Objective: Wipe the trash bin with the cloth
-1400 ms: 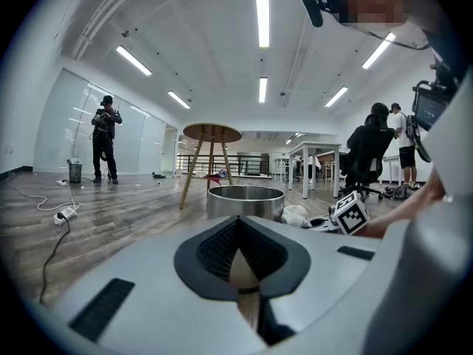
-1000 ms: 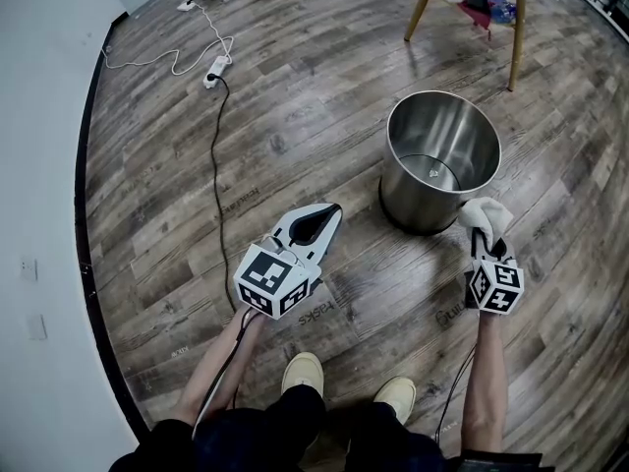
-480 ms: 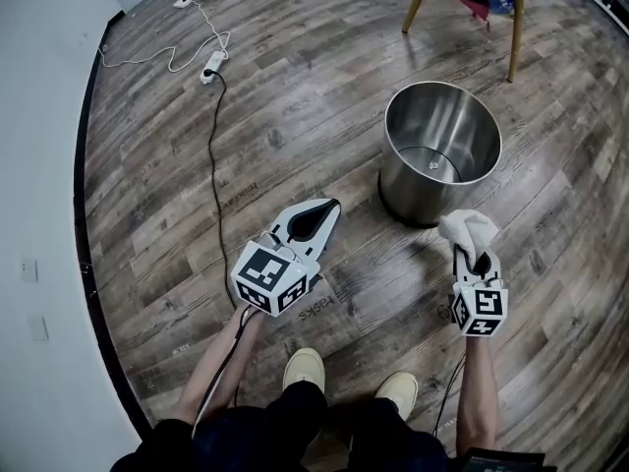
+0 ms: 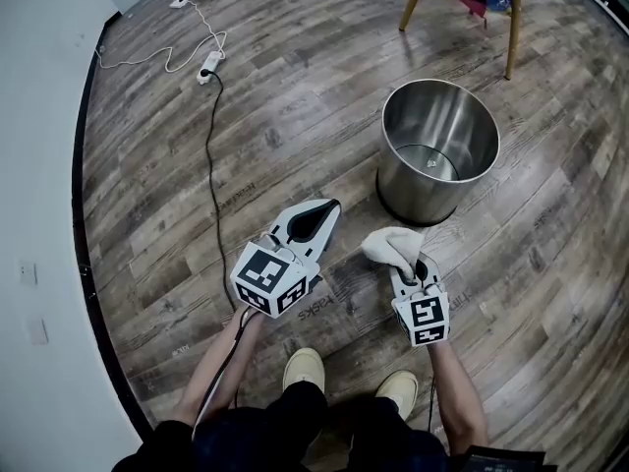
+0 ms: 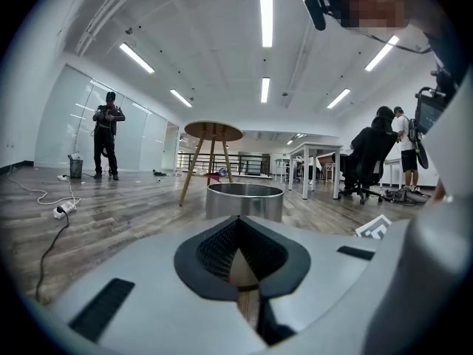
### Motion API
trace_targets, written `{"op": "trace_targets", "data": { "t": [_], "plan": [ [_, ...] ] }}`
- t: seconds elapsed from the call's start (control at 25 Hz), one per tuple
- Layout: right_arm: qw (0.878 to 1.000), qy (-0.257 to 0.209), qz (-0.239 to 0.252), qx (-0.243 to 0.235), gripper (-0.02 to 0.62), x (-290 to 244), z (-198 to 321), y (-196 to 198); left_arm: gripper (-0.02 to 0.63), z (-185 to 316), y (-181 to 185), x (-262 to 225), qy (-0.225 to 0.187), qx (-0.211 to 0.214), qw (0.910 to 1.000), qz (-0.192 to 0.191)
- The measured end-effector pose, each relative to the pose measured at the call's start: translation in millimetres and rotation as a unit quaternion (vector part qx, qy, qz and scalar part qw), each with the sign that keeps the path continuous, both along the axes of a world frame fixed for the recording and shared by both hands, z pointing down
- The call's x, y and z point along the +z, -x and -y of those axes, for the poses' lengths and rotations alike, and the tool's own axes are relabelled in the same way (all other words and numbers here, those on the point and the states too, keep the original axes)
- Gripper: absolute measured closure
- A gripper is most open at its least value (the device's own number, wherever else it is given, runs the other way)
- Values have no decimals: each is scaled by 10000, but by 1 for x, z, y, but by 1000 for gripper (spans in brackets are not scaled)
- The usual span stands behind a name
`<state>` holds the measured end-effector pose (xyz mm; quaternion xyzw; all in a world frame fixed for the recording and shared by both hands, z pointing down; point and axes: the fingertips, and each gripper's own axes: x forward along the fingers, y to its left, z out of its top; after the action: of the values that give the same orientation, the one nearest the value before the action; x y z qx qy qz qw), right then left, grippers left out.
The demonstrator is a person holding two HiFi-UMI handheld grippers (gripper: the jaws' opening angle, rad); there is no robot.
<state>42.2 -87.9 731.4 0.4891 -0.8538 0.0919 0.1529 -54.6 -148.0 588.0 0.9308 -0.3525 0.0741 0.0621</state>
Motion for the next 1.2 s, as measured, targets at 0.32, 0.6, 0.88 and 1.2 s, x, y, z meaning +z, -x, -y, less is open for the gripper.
{"op": "trace_targets", "data": {
  "t": [0.32, 0.6, 0.88, 1.2],
  "plan": [
    [9992, 118, -198, -318, 512, 7, 37, 34, 606, 4, 8, -5, -5, -88, 9999, -53],
    [9975, 633, -314, -97, 512, 33, 74, 28, 606, 3, 6, 2, 92, -83, 9999, -38],
    [9961, 707, -448, 261, 512, 43, 82, 0, 606, 5, 5, 5, 129, -89, 9999, -42],
    [9946, 557, -236, 846, 512, 34, 70, -59, 606, 4, 4, 7, 131, -74, 9999, -35]
  ]
}}
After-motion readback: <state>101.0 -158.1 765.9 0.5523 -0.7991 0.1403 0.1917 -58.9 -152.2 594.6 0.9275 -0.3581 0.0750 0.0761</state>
